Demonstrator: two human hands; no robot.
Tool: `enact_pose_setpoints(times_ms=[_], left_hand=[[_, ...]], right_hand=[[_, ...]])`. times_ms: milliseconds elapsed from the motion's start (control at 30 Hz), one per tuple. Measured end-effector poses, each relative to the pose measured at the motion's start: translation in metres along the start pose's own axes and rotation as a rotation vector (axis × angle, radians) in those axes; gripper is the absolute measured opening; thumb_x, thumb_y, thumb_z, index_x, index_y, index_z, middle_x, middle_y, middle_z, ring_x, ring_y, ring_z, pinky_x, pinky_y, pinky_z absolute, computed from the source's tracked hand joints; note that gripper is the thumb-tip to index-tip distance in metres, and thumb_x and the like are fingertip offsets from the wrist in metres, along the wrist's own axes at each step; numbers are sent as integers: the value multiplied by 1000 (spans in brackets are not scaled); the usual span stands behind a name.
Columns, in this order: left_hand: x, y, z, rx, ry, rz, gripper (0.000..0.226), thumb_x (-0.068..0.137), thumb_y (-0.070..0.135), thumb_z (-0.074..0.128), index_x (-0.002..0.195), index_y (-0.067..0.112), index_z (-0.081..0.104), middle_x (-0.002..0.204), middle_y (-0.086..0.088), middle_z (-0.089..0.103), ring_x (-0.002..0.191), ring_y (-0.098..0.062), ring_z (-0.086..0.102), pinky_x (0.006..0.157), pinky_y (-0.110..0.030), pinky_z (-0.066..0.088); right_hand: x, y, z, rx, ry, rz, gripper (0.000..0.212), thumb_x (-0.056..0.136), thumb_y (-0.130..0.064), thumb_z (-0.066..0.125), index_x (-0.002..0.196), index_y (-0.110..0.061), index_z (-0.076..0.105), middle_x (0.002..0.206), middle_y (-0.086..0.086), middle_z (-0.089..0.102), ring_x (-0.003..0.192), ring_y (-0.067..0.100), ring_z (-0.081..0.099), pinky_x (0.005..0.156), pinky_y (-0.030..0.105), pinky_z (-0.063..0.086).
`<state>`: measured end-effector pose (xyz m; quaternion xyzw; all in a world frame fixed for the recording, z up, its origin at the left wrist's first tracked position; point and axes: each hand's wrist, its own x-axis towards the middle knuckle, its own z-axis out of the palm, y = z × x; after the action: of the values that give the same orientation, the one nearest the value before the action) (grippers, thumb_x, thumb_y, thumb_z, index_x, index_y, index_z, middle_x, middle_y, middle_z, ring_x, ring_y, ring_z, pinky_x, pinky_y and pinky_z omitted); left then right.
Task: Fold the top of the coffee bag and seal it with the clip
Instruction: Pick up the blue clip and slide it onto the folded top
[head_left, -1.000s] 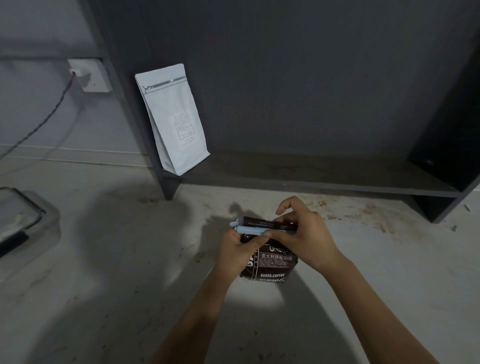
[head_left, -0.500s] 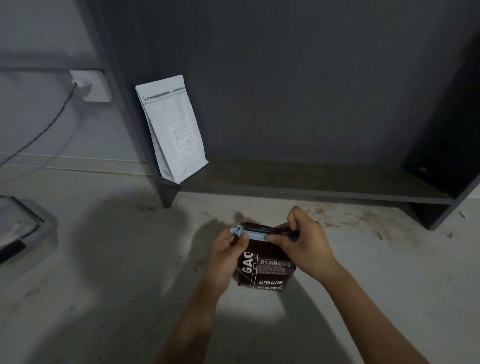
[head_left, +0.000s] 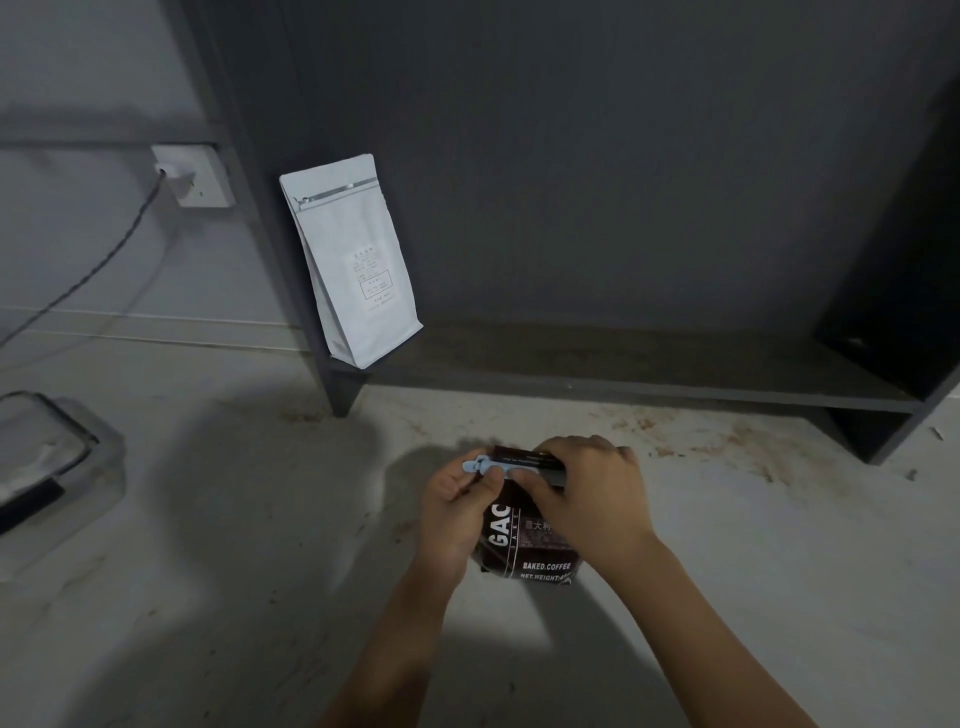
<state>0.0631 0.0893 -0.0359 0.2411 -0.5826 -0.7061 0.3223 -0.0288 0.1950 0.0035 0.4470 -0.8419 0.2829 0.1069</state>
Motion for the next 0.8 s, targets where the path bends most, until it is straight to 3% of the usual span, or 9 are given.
enact_pose_setpoints(times_ms=[133,267,467,800], left_hand=[[0,-1,6,-14,59,-8,14,83,2,57,93,-6,63,79,-17,69,73,-25,65,66,-28,54],[-3,-1,11,-36,55,4,10,84,-1,55,82,3,65,60,2,72,59,-10,67,54,-19,54],[-3,-2,12,-34,102,16,10,83,-3,56,88,-6,63,66,-3,69,59,-10,66,55,-19,54],[-2,-3,15,31,157,25,18,80,-7,59,81,10,65,54,10,70,56,0,64,57,-14,53]], right_hand=[[-1,-1,5,-28,67,45,43,72,-61,44,79,-25,66,73,-4,71,75,20,61,71,33,35],[0,0,5,-32,73,75,35,71,-56,54,78,-24,66,72,-4,71,77,21,60,73,34,35],[0,-3,3,-19,56,92,26,72,-48,62,79,-23,66,74,-3,71,81,22,59,75,36,34],[-1,-2,5,-43,59,90,28,68,-48,56,75,-23,65,70,-3,70,78,23,58,71,36,33]])
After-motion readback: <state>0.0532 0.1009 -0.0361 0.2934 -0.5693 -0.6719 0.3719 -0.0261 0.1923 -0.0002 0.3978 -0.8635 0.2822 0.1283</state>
